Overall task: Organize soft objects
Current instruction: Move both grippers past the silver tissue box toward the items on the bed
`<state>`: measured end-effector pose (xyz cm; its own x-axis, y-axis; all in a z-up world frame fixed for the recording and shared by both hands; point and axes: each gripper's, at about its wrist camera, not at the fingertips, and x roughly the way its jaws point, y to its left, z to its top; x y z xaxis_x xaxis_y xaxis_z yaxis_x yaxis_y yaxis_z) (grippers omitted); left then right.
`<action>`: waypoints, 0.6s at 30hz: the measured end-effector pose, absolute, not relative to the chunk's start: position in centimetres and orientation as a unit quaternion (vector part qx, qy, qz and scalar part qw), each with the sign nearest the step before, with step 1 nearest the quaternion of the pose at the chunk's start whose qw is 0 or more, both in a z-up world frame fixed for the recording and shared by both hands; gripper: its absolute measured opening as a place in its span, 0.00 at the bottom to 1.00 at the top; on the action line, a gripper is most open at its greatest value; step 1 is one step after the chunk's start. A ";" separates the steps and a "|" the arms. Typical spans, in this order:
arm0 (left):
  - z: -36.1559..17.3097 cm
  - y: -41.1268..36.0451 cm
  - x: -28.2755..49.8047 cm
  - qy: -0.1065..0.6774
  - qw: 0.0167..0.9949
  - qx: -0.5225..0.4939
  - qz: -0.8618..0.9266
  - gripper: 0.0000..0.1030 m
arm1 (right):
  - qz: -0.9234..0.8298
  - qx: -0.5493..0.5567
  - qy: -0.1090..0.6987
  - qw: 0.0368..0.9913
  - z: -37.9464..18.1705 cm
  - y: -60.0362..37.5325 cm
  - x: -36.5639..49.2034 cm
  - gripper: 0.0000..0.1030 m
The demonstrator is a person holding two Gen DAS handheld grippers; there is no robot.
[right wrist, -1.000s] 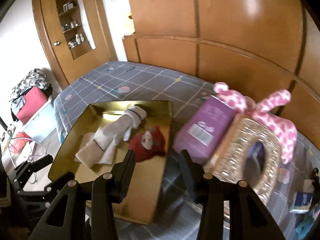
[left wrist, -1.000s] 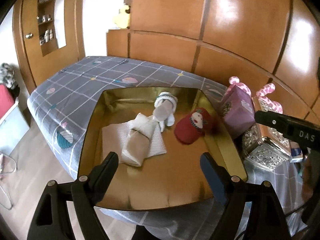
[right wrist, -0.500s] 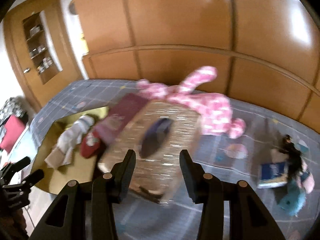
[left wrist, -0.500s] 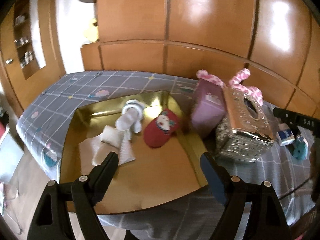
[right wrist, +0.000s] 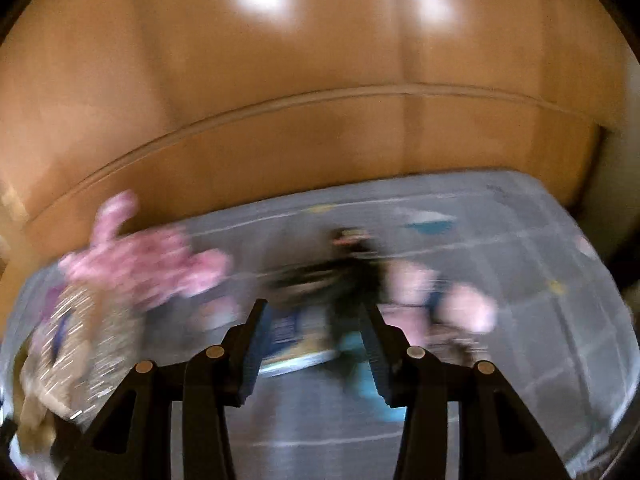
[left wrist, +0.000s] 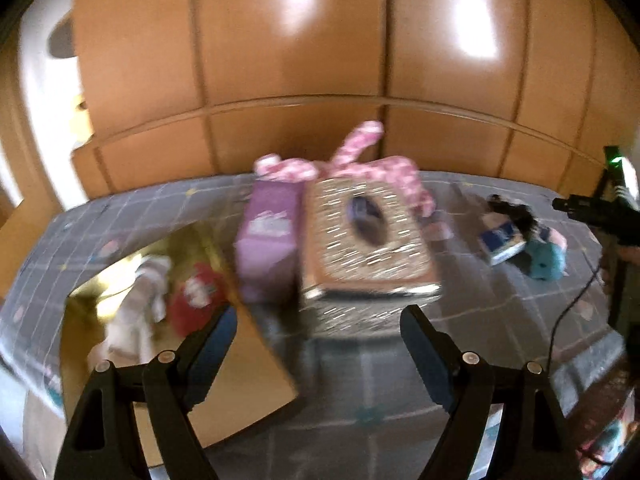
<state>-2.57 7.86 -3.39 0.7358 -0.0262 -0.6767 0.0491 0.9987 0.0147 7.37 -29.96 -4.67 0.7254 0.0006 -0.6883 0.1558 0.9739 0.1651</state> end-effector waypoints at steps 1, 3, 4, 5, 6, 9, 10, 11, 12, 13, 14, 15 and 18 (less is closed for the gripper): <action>-3.2 6.9 -2.2 0.362 0.931 0.021 -0.030 0.82 | -0.066 0.117 0.365 0.921 -5.1 -31.8 7.4 0.44; -2.8 5.4 -1.3 0.363 0.930 0.029 -0.048 0.82 | -0.107 0.145 0.360 0.915 -6.2 -34.9 7.0 0.44; -2.6 4.3 -0.9 0.362 0.930 0.035 -0.057 0.82 | -0.119 0.159 0.358 0.912 -6.6 -36.1 6.7 0.44; -2.4 3.0 -0.3 0.360 0.929 0.043 -0.070 0.82 | -0.129 0.178 0.358 0.907 -7.0 -37.2 6.4 0.44; -2.2 2.1 0.0 0.360 0.928 0.049 -0.078 0.82 | -0.135 0.202 0.360 0.901 -7.3 -38.1 6.1 0.44; -2.3 -1.4 1.9 0.369 0.920 0.071 -0.111 0.82 | -0.133 0.256 0.342 0.895 -7.4 -39.6 5.6 0.44; -2.6 -2.7 2.4 0.373 0.916 0.077 -0.122 0.82 | -0.131 0.256 0.341 0.895 -7.3 -39.5 5.6 0.44; -3.0 -4.1 3.2 0.381 0.911 0.086 -0.132 0.82 | -0.125 0.260 0.343 0.894 -7.4 -39.5 5.7 0.44; -3.4 -5.2 3.9 0.387 0.906 0.093 -0.142 0.82 | -0.119 0.263 0.345 0.893 -7.4 -39.4 5.6 0.44; -3.8 -6.5 4.5 0.391 0.902 0.103 -0.153 0.82 | -0.113 0.265 0.348 0.892 -7.5 -39.3 5.7 0.44; -4.5 -8.1 5.2 0.396 0.895 0.121 -0.165 0.82 | -0.111 0.264 0.350 0.892 -7.6 -39.2 5.8 0.44; -5.2 -9.5 5.8 0.400 0.888 0.139 -0.177 0.82 | -0.107 0.265 0.351 0.892 -7.7 -39.3 5.9 0.44; -6.9 -13.6 7.5 0.400 0.872 0.184 -0.215 0.82 | -0.093 0.272 0.356 0.889 -7.9 -39.2 6.0 0.44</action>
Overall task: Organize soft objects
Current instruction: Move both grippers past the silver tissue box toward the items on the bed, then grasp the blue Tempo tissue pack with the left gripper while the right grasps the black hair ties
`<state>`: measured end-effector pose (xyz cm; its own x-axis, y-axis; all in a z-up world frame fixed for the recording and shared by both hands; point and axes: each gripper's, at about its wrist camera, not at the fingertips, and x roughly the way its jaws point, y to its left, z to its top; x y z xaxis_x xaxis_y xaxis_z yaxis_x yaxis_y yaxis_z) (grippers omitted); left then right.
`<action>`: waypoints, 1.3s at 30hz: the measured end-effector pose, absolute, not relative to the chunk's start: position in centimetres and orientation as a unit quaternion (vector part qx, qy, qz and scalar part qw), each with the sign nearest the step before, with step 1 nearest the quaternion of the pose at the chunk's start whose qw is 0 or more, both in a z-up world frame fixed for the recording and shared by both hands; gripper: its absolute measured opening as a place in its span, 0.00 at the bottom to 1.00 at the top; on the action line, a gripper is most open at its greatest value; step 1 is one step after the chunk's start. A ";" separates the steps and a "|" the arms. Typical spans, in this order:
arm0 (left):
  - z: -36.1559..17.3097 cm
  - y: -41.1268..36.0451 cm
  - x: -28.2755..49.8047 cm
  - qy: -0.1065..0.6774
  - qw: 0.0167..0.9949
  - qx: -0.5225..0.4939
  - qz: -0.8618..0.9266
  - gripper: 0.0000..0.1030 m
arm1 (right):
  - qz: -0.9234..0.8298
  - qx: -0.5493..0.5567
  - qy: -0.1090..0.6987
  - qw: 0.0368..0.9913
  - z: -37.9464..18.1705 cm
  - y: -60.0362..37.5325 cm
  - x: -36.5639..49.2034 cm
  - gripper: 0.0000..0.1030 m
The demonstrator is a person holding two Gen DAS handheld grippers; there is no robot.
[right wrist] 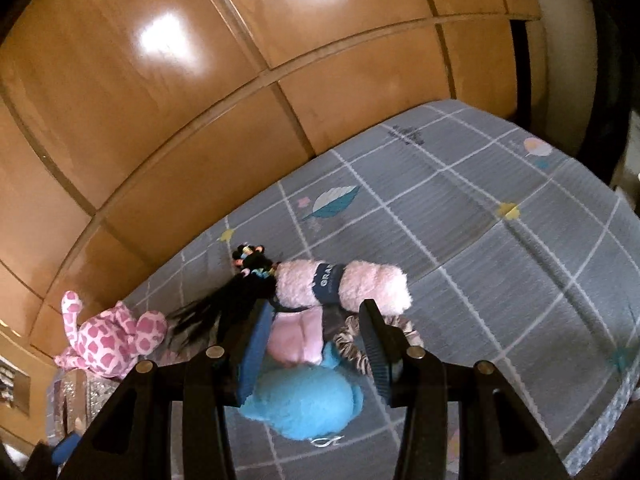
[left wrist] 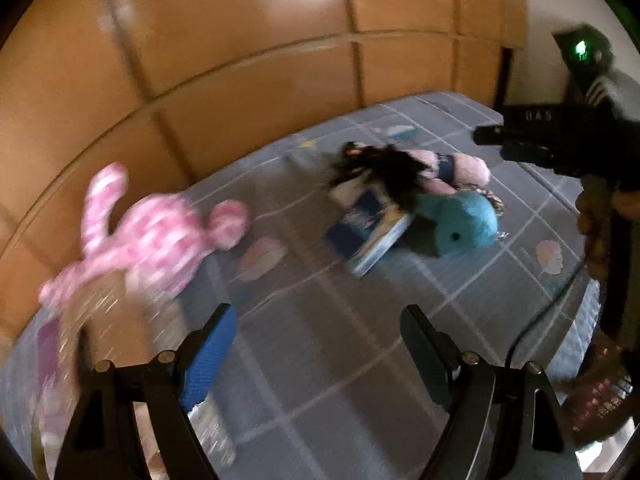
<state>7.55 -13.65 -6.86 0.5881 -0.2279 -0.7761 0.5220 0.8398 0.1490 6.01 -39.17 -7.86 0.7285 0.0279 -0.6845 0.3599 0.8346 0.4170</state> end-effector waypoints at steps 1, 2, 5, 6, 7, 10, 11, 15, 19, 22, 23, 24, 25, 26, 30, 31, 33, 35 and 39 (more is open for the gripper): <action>-7.2 -14.5 8.0 0.401 0.868 0.191 -0.224 0.82 | -0.090 0.274 0.358 0.888 -7.9 -39.1 6.0 0.44; -7.6 -15.7 8.6 0.399 0.864 0.198 -0.236 0.82 | -0.088 0.276 0.358 0.887 -8.0 -39.1 6.1 0.44; -9.0 -18.9 10.8 0.402 0.846 0.223 -0.269 0.82 | -0.081 0.289 0.360 0.883 -8.2 -39.4 6.1 0.44; -9.4 -19.5 11.4 0.404 0.843 0.229 -0.272 0.82 | -0.080 0.294 0.361 0.881 -8.3 -39.5 6.1 0.44; -9.9 -20.1 12.0 0.408 0.837 0.234 -0.279 0.83 | -0.078 0.301 0.362 0.879 -8.4 -39.7 6.0 0.44; -11.5 -22.2 13.8 0.415 0.823 0.254 -0.293 0.86 | -0.070 0.319 0.367 0.871 -8.8 -40.0 6.1 0.44; -11.9 -22.7 14.4 0.412 0.823 0.261 -0.290 0.87 | -0.067 0.324 0.370 0.868 -8.9 -40.1 6.2 0.44; -13.5 -23.8 16.2 0.418 0.814 0.272 -0.298 0.87 | -0.057 0.333 0.379 0.862 -9.2 -40.0 6.4 0.44; -14.5 -24.4 17.4 0.421 0.806 0.271 -0.315 0.87 | -0.052 0.338 0.383 0.858 -9.4 -40.1 6.6 0.44; -14.9 -24.6 17.7 0.426 0.802 0.256 -0.330 0.63 | -0.050 0.342 0.385 0.855 -9.6 -40.1 6.7 0.44; -15.1 -24.6 17.8 0.434 0.800 0.246 -0.333 0.60 | -0.051 0.342 0.385 0.856 -9.6 -40.1 6.7 0.44; -14.9 -24.4 17.6 0.434 0.803 0.236 -0.333 0.58 | -0.052 0.341 0.385 0.856 -9.6 -40.1 6.6 0.44; -14.6 -24.1 17.4 0.435 0.803 0.224 -0.339 0.58 | -0.053 0.340 0.385 0.856 -9.6 -40.1 6.6 0.44; -14.4 -23.6 17.1 0.443 0.802 0.204 -0.346 0.58 | -0.053 0.340 0.385 0.856 -9.5 -40.1 6.6 0.44; -13.9 -21.4 15.0 0.465 0.812 0.156 -0.317 0.58 | -0.055 0.338 0.386 0.857 -9.5 -40.0 6.5 0.44; -13.8 -20.8 14.4 0.470 0.813 0.146 -0.311 0.58 | -0.055 0.336 0.387 0.857 -9.5 -40.0 6.5 0.44; -13.9 -19.1 12.6 0.478 0.820 0.134 -0.286 0.58 | -0.055 0.331 0.392 0.857 -9.6 -39.9 6.7 0.44; -14.1 -17.6 11.1 0.481 0.827 0.127 -0.263 0.58 | -0.053 0.320 0.399 0.857 -9.7 -39.5 6.9 0.44; -14.5 -14.9 8.3 0.467 0.843 0.138 -0.229 0.59 | -0.048 0.287 0.423 0.858 -9.9 -38.2 7.6 0.44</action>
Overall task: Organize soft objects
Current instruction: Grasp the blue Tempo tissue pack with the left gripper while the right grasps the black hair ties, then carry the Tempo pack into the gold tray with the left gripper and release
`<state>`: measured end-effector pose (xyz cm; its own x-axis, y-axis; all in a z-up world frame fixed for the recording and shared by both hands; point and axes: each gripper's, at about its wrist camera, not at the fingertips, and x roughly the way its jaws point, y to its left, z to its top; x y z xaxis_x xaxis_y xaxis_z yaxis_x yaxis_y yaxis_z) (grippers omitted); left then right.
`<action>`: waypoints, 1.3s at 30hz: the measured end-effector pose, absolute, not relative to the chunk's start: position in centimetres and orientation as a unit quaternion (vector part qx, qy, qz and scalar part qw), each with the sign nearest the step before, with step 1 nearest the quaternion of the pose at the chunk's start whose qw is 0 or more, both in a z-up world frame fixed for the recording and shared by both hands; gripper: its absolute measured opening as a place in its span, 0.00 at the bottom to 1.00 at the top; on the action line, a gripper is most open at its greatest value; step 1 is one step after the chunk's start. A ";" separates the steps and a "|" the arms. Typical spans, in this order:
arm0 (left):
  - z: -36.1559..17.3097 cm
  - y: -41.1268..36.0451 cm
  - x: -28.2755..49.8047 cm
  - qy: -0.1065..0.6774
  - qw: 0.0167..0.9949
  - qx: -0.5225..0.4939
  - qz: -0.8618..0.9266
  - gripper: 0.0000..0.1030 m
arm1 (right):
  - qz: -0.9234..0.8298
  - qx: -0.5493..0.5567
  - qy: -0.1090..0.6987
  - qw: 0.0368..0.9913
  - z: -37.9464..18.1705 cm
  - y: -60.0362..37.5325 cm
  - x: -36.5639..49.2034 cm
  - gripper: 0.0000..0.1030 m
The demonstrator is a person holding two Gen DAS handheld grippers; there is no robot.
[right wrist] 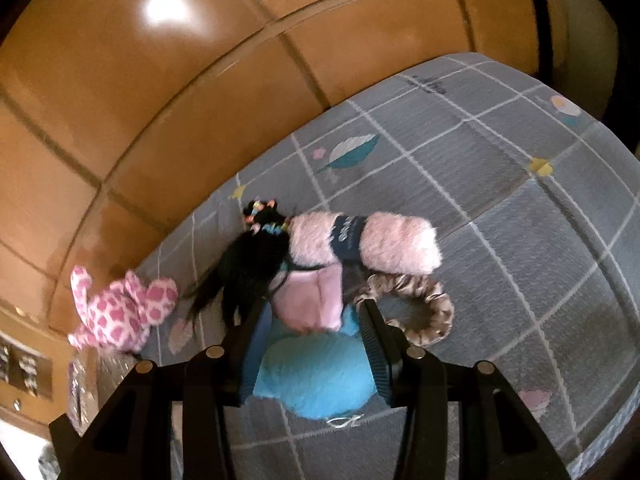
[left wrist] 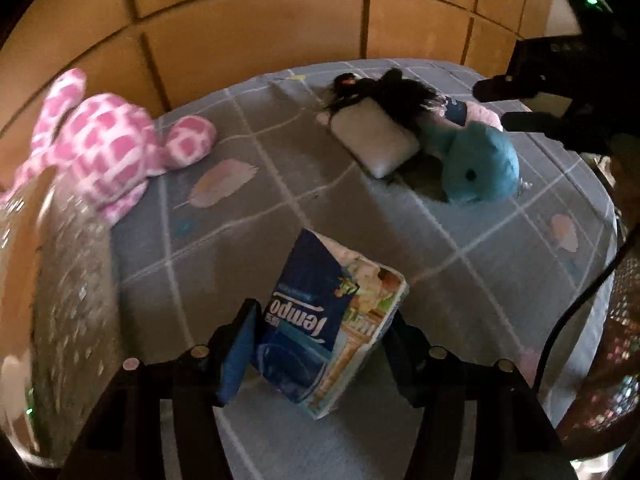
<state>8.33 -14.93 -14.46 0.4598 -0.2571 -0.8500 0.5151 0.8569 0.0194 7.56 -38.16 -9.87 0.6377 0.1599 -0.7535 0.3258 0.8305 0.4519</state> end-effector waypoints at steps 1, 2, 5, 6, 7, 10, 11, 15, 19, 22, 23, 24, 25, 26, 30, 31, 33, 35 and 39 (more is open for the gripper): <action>-14.6 -14.3 7.8 0.462 0.846 0.137 -0.227 0.59 | -0.041 0.278 0.428 0.859 -9.9 -37.7 7.8 0.44; -14.7 -13.7 7.4 0.459 0.849 0.134 -0.224 0.58 | -0.032 0.271 0.432 0.859 -9.8 -37.3 8.1 0.44; -14.9 -13.0 7.1 0.451 0.854 0.127 -0.228 0.58 | -0.015 0.257 0.440 0.860 -9.4 -36.1 9.5 0.44; -15.0 -12.8 7.0 0.450 0.855 0.125 -0.227 0.57 | -0.010 0.251 0.442 0.861 -9.1 -35.8 10.2 0.44; -15.1 -12.7 6.9 0.449 0.855 0.125 -0.227 0.57 | -0.007 0.242 0.443 0.863 -8.8 -35.4 11.2 0.44; -15.5 -12.5 7.0 0.451 0.855 0.120 -0.225 0.56 | -0.005 0.231 0.457 0.859 -8.6 -35.0 14.7 0.44; -15.7 -12.3 7.2 0.455 0.854 0.116 -0.223 0.54 | -0.004 0.229 0.466 0.855 -8.8 -35.0 16.2 0.44; -16.2 -11.1 7.7 0.468 0.852 0.082 -0.219 0.52 | -0.018 0.204 0.493 0.846 -9.7 -34.5 20.7 0.44; -16.2 -11.0 7.7 0.467 0.852 0.083 -0.221 0.52 | -0.034 0.154 0.544 0.824 -12.1 -33.1 24.1 0.44; -16.2 -11.0 7.7 0.464 0.853 0.082 -0.225 0.52 | -0.038 0.094 0.566 0.818 -13.6 -31.7 24.9 0.32; -16.2 -10.9 7.7 0.463 0.853 0.080 -0.226 0.52 | -0.038 0.084 0.561 0.822 -13.6 -31.4 24.8 0.30; -16.2 -10.9 7.7 0.463 0.853 0.079 -0.227 0.52 | -0.037 0.084 0.558 0.824 -13.5 -31.4 24.6 0.27; -16.3 -10.8 7.6 0.462 0.854 0.078 -0.226 0.52 | -0.035 0.088 0.553 0.828 -13.3 -31.5 24.3 0.26; -16.3 -10.8 7.6 0.461 0.855 0.080 -0.225 0.51 | -0.035 0.091 0.547 0.832 -13.0 -31.6 24.0 0.21; -16.3 -10.7 7.3 0.459 0.856 0.080 -0.224 0.51 | -0.026 0.103 0.510 0.854 -10.7 -32.2 21.9 0.21; -16.3 -10.8 7.3 0.459 0.856 0.079 -0.225 0.51 | -0.020 0.104 0.502 0.858 -10.0 -32.2 21.3 0.21; -16.3 -10.7 7.2 0.459 0.857 0.079 -0.223 0.50 | -0.004 0.107 0.492 0.864 -8.9 -32.0 19.9 0.21; -16.2 -10.7 7.0 0.458 0.857 0.079 -0.220 0.50 | 0.014 0.102 0.488 0.867 -8.0 -31.4 18.4 0.21; -15.9 -10.4 6.8 0.465 0.856 0.068 -0.217 0.49 | 0.064 0.099 0.501 0.857 -7.1 -29.4 15.3 0.21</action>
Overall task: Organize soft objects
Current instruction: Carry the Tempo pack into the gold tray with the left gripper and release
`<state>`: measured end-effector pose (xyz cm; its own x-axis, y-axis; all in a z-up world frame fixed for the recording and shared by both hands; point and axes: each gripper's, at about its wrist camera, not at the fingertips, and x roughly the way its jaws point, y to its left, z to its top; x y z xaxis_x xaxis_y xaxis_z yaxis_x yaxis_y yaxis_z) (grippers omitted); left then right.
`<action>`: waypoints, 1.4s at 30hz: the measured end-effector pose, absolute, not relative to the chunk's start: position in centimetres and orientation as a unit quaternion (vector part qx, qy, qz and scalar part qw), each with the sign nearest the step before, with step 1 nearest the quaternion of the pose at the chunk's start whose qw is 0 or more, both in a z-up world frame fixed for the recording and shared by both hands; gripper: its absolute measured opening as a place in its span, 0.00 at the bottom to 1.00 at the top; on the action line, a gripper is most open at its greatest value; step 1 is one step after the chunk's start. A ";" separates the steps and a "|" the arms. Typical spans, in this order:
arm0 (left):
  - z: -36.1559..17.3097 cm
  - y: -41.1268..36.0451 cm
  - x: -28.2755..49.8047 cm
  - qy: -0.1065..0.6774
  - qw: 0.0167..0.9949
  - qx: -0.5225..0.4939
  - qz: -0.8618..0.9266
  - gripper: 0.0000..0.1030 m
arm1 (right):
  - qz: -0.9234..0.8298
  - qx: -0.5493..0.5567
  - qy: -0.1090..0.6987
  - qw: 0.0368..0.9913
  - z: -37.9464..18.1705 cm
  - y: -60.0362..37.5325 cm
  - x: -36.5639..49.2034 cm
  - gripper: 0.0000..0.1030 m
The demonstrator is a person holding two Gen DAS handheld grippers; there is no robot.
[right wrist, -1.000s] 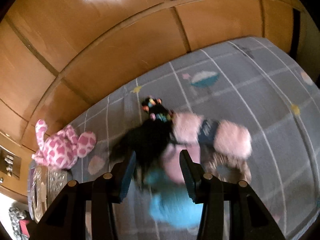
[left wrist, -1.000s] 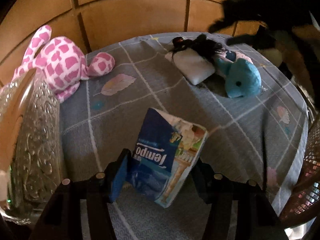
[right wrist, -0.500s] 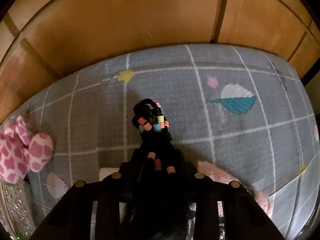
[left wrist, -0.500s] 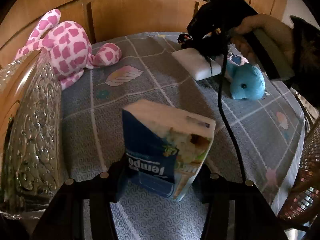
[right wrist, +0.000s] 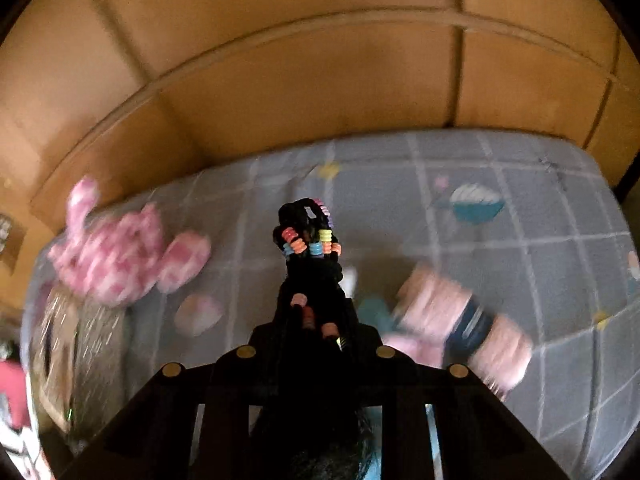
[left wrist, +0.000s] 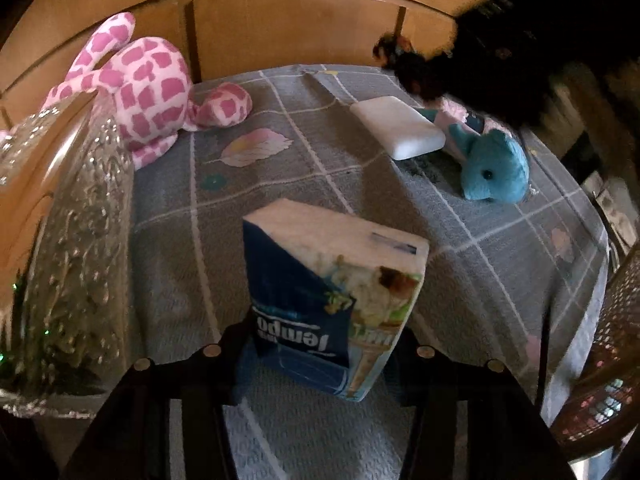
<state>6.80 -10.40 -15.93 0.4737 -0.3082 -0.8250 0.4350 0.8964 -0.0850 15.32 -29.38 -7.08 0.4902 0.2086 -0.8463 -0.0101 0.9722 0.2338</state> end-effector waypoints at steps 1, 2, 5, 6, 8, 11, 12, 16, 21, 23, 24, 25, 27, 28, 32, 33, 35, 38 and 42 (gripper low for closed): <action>-15.9 -10.3 6.8 0.467 0.855 0.065 -0.216 0.49 | 0.079 0.094 0.509 0.852 -7.5 -28.7 14.5 0.21; -15.7 -10.2 6.7 0.469 0.854 0.061 -0.215 0.49 | 0.091 0.088 0.518 0.846 -8.1 -27.9 13.7 0.21; -15.4 -9.6 6.4 0.475 0.854 0.052 -0.207 0.49 | 0.110 0.057 0.545 0.829 -10.5 -25.7 11.3 0.21; -15.2 -9.4 6.3 0.475 0.854 0.051 -0.204 0.49 | 0.111 0.048 0.552 0.825 -11.4 -25.3 10.7 0.21; -14.6 -9.2 6.0 0.471 0.857 0.053 -0.202 0.49 | 0.111 0.039 0.568 0.814 -13.4 -24.8 9.9 0.21; -13.0 -9.5 5.6 0.455 0.864 0.056 -0.208 0.49 | 0.111 0.036 0.561 0.819 -14.0 -24.6 9.1 0.22; -12.4 -9.6 5.5 0.450 0.866 0.058 -0.209 0.49 | 0.108 0.042 0.560 0.820 -13.8 -24.9 9.2 0.22; -9.8 -9.8 6.6 0.436 0.873 0.052 -0.210 0.49 | 0.109 0.063 0.559 0.819 -14.0 -25.5 9.3 0.22; -6.8 -10.2 9.5 0.436 0.874 0.052 -0.207 0.49 | 0.108 0.061 0.557 0.821 -13.9 -25.8 9.0 0.22; -5.8 -10.1 11.5 0.442 0.872 0.040 -0.205 0.49 | 0.107 0.060 0.556 0.822 -13.9 -25.9 8.9 0.22; -5.3 -10.0 12.5 0.444 0.873 0.035 -0.200 0.49 | 0.107 0.061 0.556 0.822 -13.9 -25.9 9.0 0.22; -4.9 -9.7 13.6 0.445 0.874 0.030 -0.194 0.49 | 0.107 0.061 0.556 0.822 -13.8 -26.0 8.9 0.22; -3.8 -8.8 15.6 0.441 0.879 0.019 -0.180 0.49 | 0.106 0.059 0.555 0.823 -14.1 -25.8 9.0 0.22; -3.3 -8.4 16.4 0.437 0.883 0.018 -0.172 0.49 | 0.106 0.058 0.554 0.824 -14.1 -25.6 9.1 0.22; -1.3 -5.5 19.6 0.421 0.896 0.011 -0.137 0.49 | 0.106 0.056 0.554 0.824 -14.1 -25.5 9.1 0.22; -1.0 -5.0 19.8 0.419 0.899 0.012 -0.129 0.49 | 0.106 0.056 0.553 0.824 -14.1 -25.5 9.1 0.22; -0.3 -2.7 20.9 0.414 0.905 0.008 -0.102 0.49 | 0.106 0.055 0.553 0.824 -14.1 -25.5 9.1 0.22; 0.2 0.6 22.3 0.412 0.909 -0.006 -0.065 0.49 | 0.106 0.054 0.553 0.825 -14.1 -25.5 9.2 0.22; 0.1 5.5 23.2 0.408 0.912 -0.026 -0.008 0.49 | 0.105 0.050 0.552 0.826 -14.1 -25.3 9.2 0.22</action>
<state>23.18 5.48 0.08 0.6661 -0.0355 -0.7450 -0.0065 0.9986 -0.0534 9.19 -25.35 -14.12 0.3679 0.2278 -0.9015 -0.1177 0.9731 0.1979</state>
